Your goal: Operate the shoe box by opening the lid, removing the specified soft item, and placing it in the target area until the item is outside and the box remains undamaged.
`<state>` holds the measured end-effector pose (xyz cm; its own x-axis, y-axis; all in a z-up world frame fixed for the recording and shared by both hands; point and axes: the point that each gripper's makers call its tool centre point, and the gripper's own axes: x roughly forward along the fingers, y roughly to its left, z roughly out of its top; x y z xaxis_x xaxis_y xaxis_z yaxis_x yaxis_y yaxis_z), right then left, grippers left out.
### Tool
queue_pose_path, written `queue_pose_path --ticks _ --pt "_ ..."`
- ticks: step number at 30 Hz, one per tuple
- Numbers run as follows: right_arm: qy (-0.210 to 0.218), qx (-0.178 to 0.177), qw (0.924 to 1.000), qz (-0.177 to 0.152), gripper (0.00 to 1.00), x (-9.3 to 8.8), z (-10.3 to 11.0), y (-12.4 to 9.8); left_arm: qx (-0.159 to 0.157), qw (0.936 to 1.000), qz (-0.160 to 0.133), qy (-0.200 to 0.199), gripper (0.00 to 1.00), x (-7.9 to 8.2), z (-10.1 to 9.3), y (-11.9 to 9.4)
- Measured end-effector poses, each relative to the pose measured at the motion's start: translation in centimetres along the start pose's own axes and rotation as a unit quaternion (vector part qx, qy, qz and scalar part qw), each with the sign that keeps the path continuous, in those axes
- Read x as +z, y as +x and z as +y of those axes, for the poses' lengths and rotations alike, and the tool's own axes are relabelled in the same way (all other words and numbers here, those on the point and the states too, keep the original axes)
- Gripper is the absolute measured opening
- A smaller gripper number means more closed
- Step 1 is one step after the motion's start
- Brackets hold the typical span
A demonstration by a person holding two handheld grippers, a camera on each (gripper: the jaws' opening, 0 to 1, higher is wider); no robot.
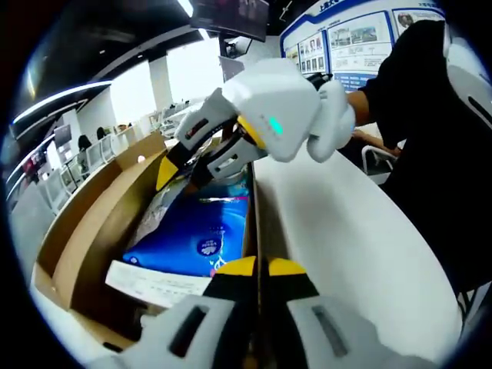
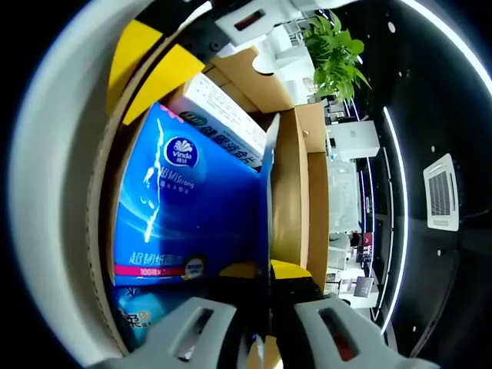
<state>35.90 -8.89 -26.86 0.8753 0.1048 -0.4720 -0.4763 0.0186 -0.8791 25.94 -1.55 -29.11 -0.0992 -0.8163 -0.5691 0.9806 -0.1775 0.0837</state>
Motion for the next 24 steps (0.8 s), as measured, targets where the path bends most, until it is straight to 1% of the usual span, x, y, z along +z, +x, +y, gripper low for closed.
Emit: queue_pose_path --ticks 4,10,15,16,18,24 --pt "-0.004 -0.001 1.0000 -0.004 0.02 0.17 0.04 -0.13 -0.001 1.0000 0.000 0.000 0.02 -0.01 -0.01 -0.01" --pt "0.011 -0.002 0.9999 -0.011 0.02 0.20 0.00 -0.16 0.000 1.0000 -0.001 0.002 0.02 -0.02 0.03 -0.01" --pt "0.002 -0.003 0.9999 -0.017 0.01 0.37 -0.01 -0.14 0.000 1.0000 0.000 0.002 0.02 -0.02 0.00 -0.01" --pt "-0.006 -0.011 0.9997 -0.023 0.01 0.51 -0.22 -0.24 -0.001 1.0000 0.000 0.001 0.02 -0.02 0.00 0.00" --pt "-0.019 -0.007 0.9993 -0.030 0.01 0.64 -0.26 -0.38 -0.001 1.0000 0.001 -0.001 0.02 -0.02 0.00 0.01" --pt "-0.034 -0.012 0.9986 -0.038 0.01 0.86 -0.48 -1.00 0.003 0.9999 0.008 -0.007 0.02 -0.03 0.04 0.08"
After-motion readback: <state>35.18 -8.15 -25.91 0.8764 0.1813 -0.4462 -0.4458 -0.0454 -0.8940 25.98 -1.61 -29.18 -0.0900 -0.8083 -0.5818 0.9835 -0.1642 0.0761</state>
